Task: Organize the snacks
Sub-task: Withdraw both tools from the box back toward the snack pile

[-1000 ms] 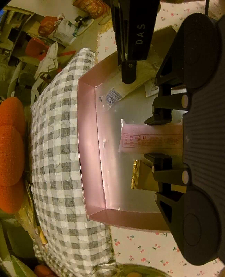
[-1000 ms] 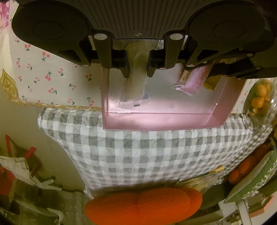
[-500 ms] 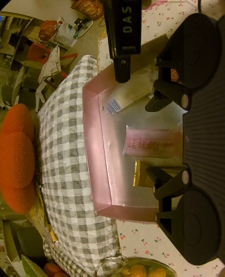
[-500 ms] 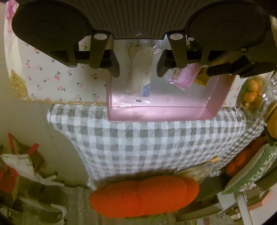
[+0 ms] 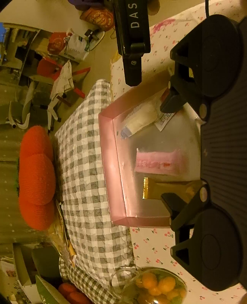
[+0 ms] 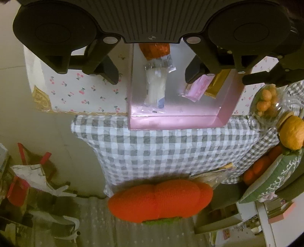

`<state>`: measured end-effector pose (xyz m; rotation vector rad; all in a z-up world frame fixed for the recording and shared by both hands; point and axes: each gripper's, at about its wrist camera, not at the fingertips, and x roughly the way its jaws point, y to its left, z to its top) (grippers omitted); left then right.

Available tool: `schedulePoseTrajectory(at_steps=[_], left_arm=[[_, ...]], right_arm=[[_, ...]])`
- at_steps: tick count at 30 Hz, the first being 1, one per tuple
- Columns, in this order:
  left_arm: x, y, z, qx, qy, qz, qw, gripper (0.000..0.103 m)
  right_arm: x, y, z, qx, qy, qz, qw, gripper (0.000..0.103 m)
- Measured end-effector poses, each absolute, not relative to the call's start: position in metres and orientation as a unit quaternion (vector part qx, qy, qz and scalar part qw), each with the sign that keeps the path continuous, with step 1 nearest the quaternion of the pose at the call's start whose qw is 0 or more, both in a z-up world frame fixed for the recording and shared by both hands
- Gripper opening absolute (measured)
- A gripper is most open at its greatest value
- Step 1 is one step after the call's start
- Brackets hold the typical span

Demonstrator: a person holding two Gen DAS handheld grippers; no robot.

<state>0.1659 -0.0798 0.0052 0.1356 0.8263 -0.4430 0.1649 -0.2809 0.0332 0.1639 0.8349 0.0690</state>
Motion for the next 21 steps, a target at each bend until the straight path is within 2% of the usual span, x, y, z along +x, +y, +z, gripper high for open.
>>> schedulePoseTrajectory(at_steps=[3,7,21], left_arm=[[0.155,-0.076,0.012,0.062,0.398,-0.223,0.888,0.099],[0.141,-0.072,0.019,0.074,0.4,-0.237,0.882,0.102],[0.099,-0.034,0.012,0.092,0.435,-0.222,0.868,0.103]], right_arm=[[0.151,-0.279,0.039,0.067,0.403,0.033,0.912,0.085],[0.133,-0.276,0.044,0.059,0.402,0.033,0.913,0.088],[0.079,-0.27,0.045,0.086,0.406,0.042,0.909,0.091]])
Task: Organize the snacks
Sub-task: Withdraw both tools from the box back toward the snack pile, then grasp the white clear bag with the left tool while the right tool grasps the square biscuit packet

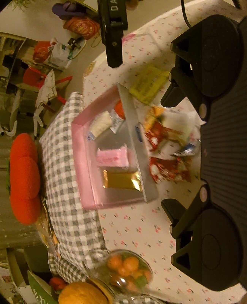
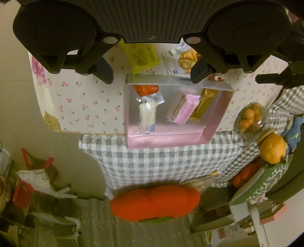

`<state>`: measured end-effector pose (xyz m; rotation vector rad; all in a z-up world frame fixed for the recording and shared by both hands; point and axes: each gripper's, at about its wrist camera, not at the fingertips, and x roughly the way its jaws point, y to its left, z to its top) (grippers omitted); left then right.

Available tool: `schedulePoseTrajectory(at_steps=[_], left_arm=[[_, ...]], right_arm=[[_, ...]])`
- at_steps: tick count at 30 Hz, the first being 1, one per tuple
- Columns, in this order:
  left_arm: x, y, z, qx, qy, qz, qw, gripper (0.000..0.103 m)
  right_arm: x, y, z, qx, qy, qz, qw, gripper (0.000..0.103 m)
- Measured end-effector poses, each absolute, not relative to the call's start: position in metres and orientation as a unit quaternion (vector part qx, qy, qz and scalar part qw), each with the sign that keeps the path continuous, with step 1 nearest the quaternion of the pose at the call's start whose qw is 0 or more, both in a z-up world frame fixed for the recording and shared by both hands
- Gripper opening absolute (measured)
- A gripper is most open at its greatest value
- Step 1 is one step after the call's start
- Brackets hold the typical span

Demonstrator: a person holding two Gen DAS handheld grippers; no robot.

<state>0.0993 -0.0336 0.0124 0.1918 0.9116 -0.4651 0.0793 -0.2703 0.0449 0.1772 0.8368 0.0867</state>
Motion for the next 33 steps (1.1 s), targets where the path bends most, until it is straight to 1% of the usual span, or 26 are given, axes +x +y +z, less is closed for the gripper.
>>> schedulePoseTrajectory(at_steps=[6,15,20,22,26,31,33], left_arm=[[0.084,-0.017,0.006,0.092,0.46,-0.2,0.86,0.103],[0.066,-0.003,-0.022,0.076,0.499,-0.17,0.846,0.102],[0.061,0.006,-0.031,0.059,0.496,-0.137,0.856,0.096],[0.06,0.009,-0.033,0.05,0.494,-0.127,0.859,0.092],[0.06,0.014,-0.04,0.031,0.5,-0.122,0.857,0.089],[0.06,0.012,-0.051,0.028,0.514,-0.132,0.847,0.083],[0.059,0.011,-0.054,0.041,0.515,-0.132,0.846,0.082]], right_arm=[[0.062,-0.258,0.035,0.089,0.417,0.048,0.903,0.092],[0.045,-0.233,0.015,0.077,0.429,0.066,0.897,0.092],[0.039,-0.223,-0.001,0.066,0.444,0.073,0.891,0.092],[0.036,-0.218,-0.007,0.051,0.449,0.074,0.889,0.092],[0.032,-0.208,-0.016,0.022,0.454,0.077,0.887,0.092],[0.032,-0.2,-0.024,0.011,0.463,0.083,0.882,0.092],[0.032,-0.197,-0.027,0.008,0.464,0.086,0.882,0.092]])
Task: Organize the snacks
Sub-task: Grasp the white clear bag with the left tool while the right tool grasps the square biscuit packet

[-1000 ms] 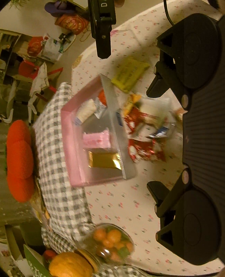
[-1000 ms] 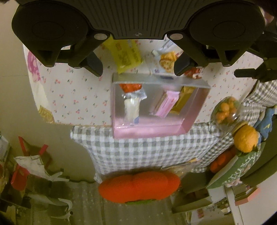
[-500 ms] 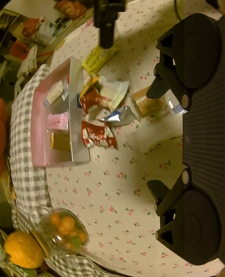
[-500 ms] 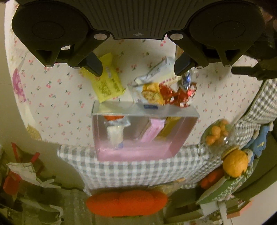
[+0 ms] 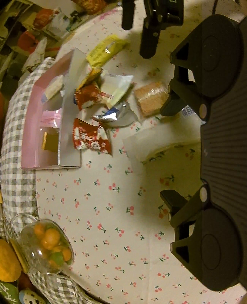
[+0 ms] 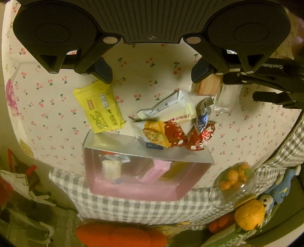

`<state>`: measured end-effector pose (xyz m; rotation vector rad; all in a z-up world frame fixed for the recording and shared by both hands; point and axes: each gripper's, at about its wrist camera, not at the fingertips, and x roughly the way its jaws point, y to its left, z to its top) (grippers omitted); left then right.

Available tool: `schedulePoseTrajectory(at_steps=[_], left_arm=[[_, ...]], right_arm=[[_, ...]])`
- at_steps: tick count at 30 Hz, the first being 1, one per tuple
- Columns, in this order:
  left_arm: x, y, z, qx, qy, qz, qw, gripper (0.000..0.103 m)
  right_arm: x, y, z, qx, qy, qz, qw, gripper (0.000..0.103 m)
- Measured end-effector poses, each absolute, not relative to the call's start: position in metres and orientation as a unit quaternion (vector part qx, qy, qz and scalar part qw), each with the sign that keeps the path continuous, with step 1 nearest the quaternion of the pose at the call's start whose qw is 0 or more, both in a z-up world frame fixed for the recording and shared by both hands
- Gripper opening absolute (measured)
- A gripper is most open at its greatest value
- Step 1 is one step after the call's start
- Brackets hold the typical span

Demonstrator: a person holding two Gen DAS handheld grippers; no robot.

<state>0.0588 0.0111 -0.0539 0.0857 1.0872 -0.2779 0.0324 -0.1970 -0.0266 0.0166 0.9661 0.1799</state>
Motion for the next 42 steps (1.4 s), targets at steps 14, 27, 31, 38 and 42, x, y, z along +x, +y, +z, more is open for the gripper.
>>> schedulePoseTrajectory(at_steps=[14,27,31,38,42], left_arm=[[0.043,0.043,-0.056,0.091,0.455,-0.178,0.867,0.068],[0.034,0.048,-0.069,0.117,0.401,-0.267,0.868,0.06],[0.035,0.046,-0.071,0.122,0.394,-0.274,0.869,0.059],[0.035,0.044,-0.071,0.122,0.387,-0.278,0.87,0.051],[0.034,0.042,-0.07,0.123,0.387,-0.282,0.869,0.041]], right_arm=[[0.021,-0.174,-0.041,0.016,0.436,0.151,0.887,0.092],[0.006,-0.146,-0.057,-0.034,0.378,0.214,0.9,0.091],[0.005,-0.138,-0.064,-0.054,0.376,0.214,0.9,0.089],[0.007,-0.133,-0.073,-0.076,0.375,0.207,0.9,0.08],[0.006,-0.13,-0.073,-0.085,0.369,0.213,0.901,0.072]])
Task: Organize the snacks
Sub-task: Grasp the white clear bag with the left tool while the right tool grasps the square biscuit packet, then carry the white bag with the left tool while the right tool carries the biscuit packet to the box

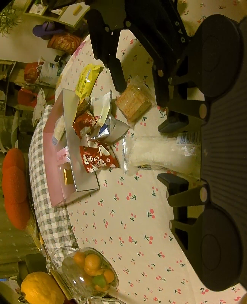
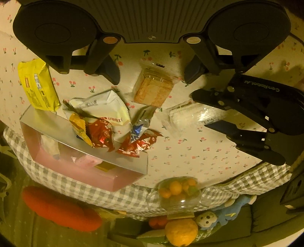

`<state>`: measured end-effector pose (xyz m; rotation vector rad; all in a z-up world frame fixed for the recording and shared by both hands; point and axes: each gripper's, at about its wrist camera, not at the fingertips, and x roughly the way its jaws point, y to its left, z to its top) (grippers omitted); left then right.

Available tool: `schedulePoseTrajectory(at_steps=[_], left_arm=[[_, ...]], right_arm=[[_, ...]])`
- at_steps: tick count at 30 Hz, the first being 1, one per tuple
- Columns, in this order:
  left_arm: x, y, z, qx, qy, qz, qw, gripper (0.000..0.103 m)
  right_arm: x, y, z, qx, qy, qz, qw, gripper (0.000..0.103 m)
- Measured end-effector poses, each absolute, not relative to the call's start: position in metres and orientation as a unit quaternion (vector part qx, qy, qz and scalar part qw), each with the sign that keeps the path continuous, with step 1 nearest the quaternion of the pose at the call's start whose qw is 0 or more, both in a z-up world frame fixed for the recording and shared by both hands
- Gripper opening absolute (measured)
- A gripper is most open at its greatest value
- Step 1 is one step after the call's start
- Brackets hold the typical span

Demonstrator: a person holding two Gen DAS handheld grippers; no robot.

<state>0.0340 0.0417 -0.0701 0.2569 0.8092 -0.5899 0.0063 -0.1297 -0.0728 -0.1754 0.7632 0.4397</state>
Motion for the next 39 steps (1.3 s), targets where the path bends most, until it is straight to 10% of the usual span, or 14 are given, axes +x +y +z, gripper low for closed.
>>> schedulePoseTrajectory(at_steps=[13,39], left_arm=[[0.034,0.039,-0.067,0.111,0.401,-0.276,0.867,0.029],[0.041,0.045,-0.047,0.039,0.415,-0.233,0.879,0.015]], right_arm=[[0.005,-0.124,-0.069,-0.089,0.36,0.233,0.899,0.047],[-0.003,-0.133,-0.043,-0.052,0.334,0.236,0.911,0.047]])
